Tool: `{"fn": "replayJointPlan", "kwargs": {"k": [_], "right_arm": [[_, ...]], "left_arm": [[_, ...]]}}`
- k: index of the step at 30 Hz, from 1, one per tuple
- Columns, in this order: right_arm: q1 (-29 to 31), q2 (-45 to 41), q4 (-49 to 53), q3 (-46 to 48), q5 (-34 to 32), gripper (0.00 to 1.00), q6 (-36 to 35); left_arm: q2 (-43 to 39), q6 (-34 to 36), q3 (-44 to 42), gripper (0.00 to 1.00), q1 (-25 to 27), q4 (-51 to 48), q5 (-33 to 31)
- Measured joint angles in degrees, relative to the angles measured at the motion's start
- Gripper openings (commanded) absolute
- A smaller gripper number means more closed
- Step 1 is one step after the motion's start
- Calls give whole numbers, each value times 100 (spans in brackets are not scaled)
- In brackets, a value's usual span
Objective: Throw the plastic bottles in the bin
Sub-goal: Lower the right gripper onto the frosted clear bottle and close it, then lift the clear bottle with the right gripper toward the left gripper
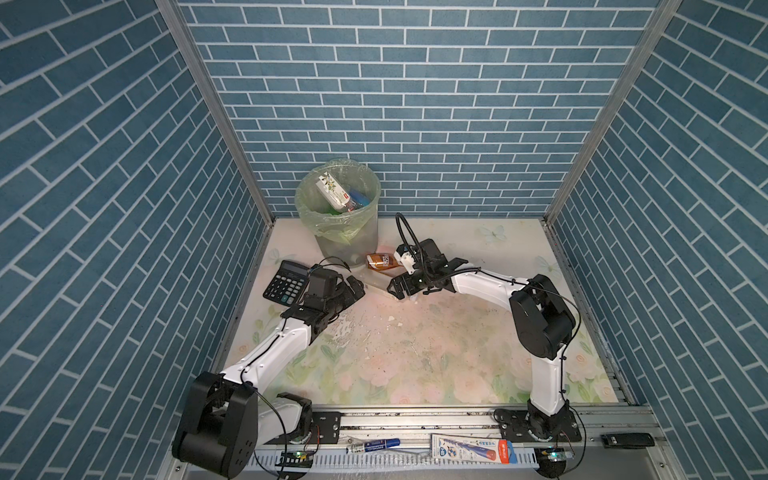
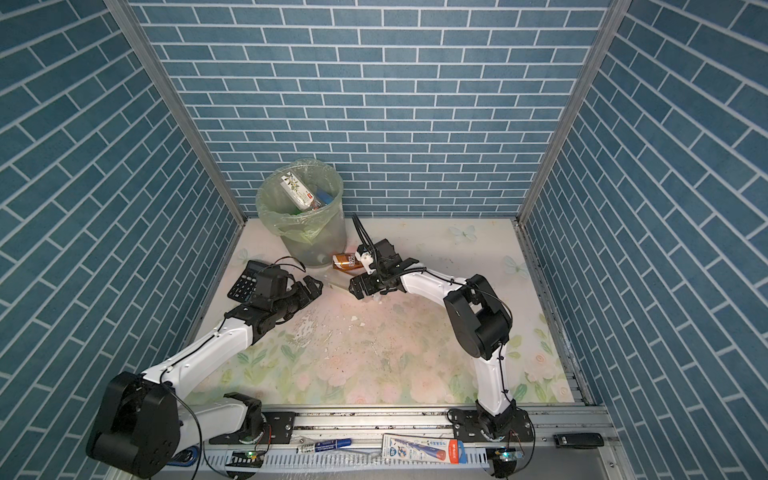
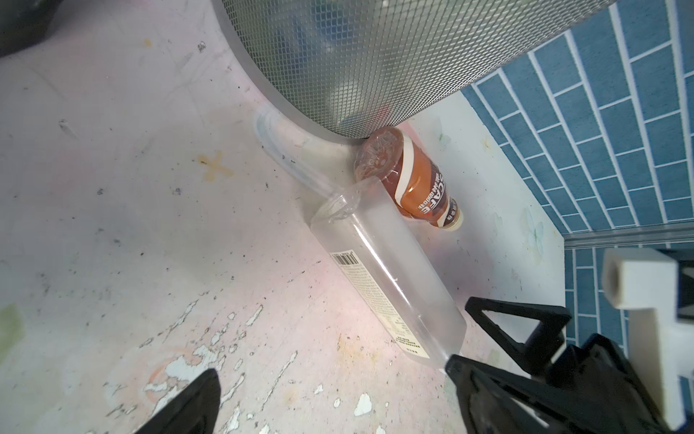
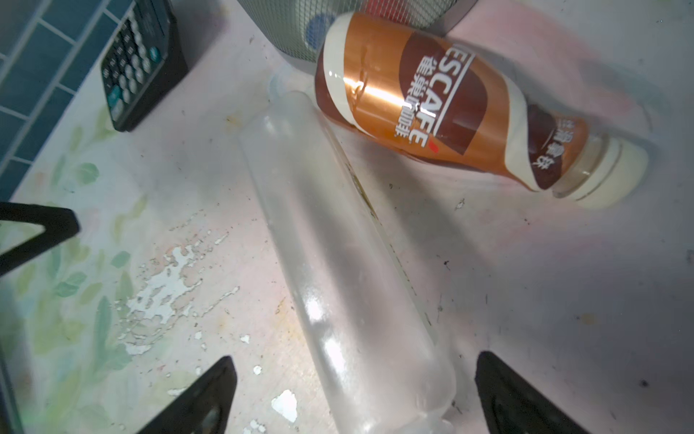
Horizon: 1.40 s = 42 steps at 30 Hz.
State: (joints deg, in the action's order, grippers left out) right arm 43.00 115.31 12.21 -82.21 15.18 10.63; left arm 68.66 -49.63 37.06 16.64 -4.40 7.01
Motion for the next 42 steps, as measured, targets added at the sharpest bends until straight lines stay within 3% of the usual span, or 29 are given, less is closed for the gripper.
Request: {"fn": "replayJointPlan", "kwargs": {"k": [5,27,42], "right_arm": [[190,302,85,-7,-387,98,-275],[450,544,98,-13,-750,49,-774],[490,365,282,-13,-498,43,-750]], "left_arm": [[-83,-59,-57,99,-61,4,81],[-348,-260,-315,99,-435,2,275],[-321,-380,-323,99,-494,321,538]]}}
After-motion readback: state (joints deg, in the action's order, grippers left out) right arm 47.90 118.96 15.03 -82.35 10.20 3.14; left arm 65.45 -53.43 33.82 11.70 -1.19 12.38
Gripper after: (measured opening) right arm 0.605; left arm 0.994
